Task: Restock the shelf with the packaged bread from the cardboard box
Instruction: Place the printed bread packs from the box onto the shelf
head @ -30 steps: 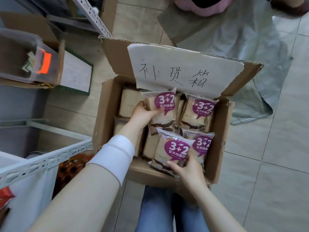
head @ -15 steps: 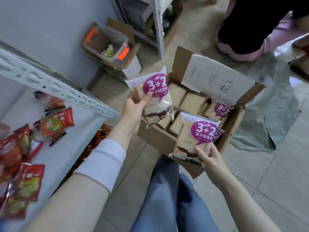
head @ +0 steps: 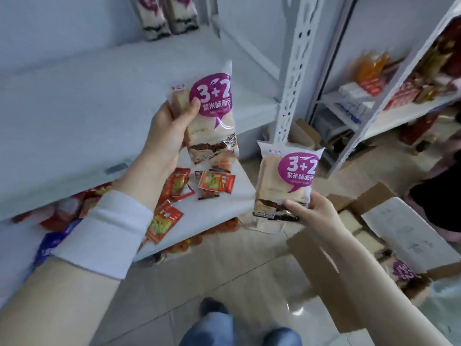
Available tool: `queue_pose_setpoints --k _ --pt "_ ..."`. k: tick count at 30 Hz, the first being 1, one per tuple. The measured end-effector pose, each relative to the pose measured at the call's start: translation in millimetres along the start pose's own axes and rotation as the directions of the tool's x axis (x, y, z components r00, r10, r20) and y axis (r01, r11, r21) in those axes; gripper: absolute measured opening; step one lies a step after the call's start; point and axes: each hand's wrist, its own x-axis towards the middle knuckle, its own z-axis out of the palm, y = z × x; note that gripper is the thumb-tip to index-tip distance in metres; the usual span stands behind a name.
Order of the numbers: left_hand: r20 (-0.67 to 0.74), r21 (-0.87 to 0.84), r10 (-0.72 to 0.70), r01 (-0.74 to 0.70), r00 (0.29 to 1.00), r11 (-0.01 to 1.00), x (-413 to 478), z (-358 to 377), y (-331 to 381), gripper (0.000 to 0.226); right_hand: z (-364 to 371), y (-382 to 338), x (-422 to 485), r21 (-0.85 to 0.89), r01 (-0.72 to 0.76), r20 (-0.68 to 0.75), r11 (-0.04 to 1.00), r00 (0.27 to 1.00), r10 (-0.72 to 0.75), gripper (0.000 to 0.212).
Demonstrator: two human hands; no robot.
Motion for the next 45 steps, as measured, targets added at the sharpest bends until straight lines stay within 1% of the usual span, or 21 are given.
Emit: queue_pose_setpoints --k 3,5,7,8,10,13,16,19,21,25,26,28,32,34,36,39,42,45 --pt "-0.057 0.046 0.064 -0.062 0.996 0.997 18.1 -67.9 24.3 0.021 60.2 -29.2 32.8 -0.016 0.055 0.054 0.998 0.997 -0.054 0.013" --pt "-0.075 0.07 0.081 -0.076 0.994 0.995 35.8 -103.5 31.7 0.027 93.4 -46.2 59.1 0.013 0.083 0.09 0.996 0.992 -0.084 0.02" --pt "-0.1 0.085 0.078 -0.07 0.992 0.994 56.7 -129.2 31.5 0.024 118.8 -62.0 88.4 0.025 0.103 0.128 0.994 0.986 -0.105 0.034" --pt "-0.122 0.089 0.074 -0.063 0.99 0.994 68.1 -138.2 30.9 0.02 129.5 -70.6 104.3 0.016 0.111 0.139 0.994 0.984 -0.112 0.037" --pt "-0.163 0.075 0.07 -0.058 0.984 0.996 94.6 -150.1 29.6 0.016 146.5 -87.9 141.0 -0.004 0.128 0.153 0.992 0.98 -0.126 0.035" --pt "-0.206 0.043 0.065 -0.058 0.976 0.997 138.9 -158.2 25.6 0.023 165.6 -111.5 202.0 0.001 0.177 0.17 0.984 0.97 -0.174 0.029" --pt "-0.206 0.026 0.053 -0.048 0.977 0.998 191.9 -156.5 23.6 0.02 176.6 -135.2 265.5 -0.01 0.199 0.166 0.98 0.967 -0.195 0.027" --pt "-0.209 0.083 0.076 -0.06 0.975 0.995 252.5 -147.5 16.9 0.016 179.3 -153.5 338.1 -0.036 0.224 0.166 0.974 0.962 -0.216 0.028" --pt "-0.224 0.083 0.091 -0.074 0.97 0.994 298.1 -139.1 9.2 0.016 178.4 -162.4 392.2 -0.046 0.231 0.149 0.972 0.963 -0.222 0.027" --pt "-0.289 0.039 0.087 -0.079 0.953 0.996 382.3 -128.4 -5.9 0.019 177.5 -173.6 488.6 -0.14 0.237 0.142 0.961 0.966 -0.217 0.014" --pt "-0.299 0.037 0.101 -0.094 0.949 0.995 399.7 -127.9 -8.6 0.019 178.3 -176.6 508.1 -0.176 0.254 0.139 0.951 0.963 -0.231 0.013" --pt "-0.341 0.047 0.136 -0.127 0.93 0.991 428.2 -128.0 -13.6 0.021 181.7 -181.8 539.9 -0.227 0.296 0.128 0.928 0.954 -0.273 0.017" --pt "-0.439 0.116 0.218 -0.186 0.872 0.976 461.6 -120.8 -21.0 0.032 189.7 -185.2 580.2 -0.312 0.361 0.08 0.879 0.932 -0.355 0.026" --pt "-0.466 0.182 0.288 -0.227 0.837 0.957 470.2 -116.7 -23.5 0.031 192.8 -184.7 591.2 -0.342 0.372 0.059 0.863 0.925 -0.375 0.027" --pt "-0.493 0.214 0.316 -0.24 0.811 0.947 475.1 -115.7 -26.7 0.029 195.5 -184.0 596.3 -0.369 0.373 0.044 0.851 0.922 -0.385 0.029" --pt "-0.508 0.258 0.327 -0.221 0.797 0.94 478.9 -115.3 -30.4 0.027 199.8 -180.4 597.1 -0.406 0.382 0.015 0.83 0.911 -0.413 0.037" --pt "-0.509 0.273 0.349 -0.236 0.787 0.932 479.3 -111.8 -30.2 0.034 204.3 -177.5 594.7 -0.401 0.403 -0.048 0.823 0.888 -0.458 0.043" --pt "-0.515 0.261 0.343 -0.237 0.786 0.936 475.8 -107.7 -24.3 0.041 208.4 -178.6 586.5 -0.432 0.372 -0.077 0.821 0.892 -0.445 0.043"
